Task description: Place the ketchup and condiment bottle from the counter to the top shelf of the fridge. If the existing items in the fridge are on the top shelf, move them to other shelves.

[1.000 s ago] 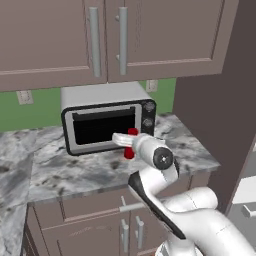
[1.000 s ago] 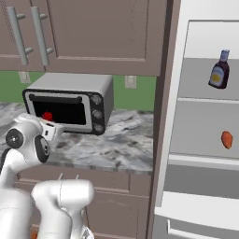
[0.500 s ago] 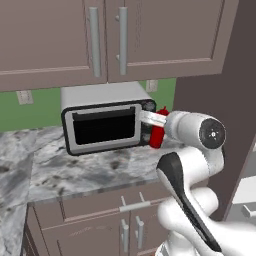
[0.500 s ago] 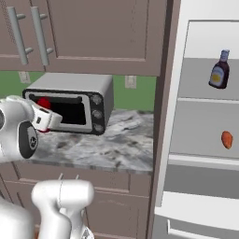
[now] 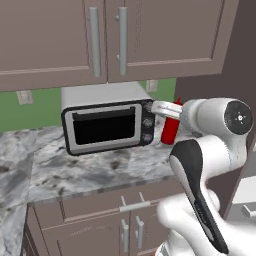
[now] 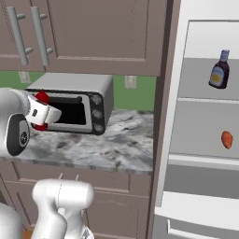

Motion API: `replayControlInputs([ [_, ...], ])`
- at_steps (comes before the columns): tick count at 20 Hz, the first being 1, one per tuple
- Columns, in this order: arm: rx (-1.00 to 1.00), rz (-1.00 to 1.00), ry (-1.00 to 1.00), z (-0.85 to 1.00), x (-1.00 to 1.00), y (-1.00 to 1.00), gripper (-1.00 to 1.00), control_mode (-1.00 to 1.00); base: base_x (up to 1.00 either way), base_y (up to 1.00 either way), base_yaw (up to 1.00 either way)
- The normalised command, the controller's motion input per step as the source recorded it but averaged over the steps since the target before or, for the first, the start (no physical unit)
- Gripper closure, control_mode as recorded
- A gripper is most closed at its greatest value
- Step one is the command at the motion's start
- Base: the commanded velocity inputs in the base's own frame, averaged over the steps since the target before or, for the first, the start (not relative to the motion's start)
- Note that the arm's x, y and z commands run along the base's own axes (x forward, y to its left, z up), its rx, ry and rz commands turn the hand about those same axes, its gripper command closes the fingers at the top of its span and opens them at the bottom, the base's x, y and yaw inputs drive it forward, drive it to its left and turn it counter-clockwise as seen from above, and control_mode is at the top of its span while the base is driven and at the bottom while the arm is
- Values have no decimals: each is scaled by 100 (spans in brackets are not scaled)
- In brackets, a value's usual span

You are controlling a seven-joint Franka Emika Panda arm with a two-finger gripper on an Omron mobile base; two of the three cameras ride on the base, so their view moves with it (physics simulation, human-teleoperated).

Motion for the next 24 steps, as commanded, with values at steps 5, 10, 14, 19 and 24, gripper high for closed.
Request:
replayControlInputs([
  [5,0,0,0,0,0,0,100,100,-84,-95,-3],
  [10,0,0,0,0,0,0,100,100,-45,-100,-12],
  [14,0,0,0,0,0,0,100,100,-2,-100,-15],
  [19,0,0,0,0,0,0,100,100,23,-88,-3],
  [24,0,0,0,0,0,0,100,100,57,-25,0],
])
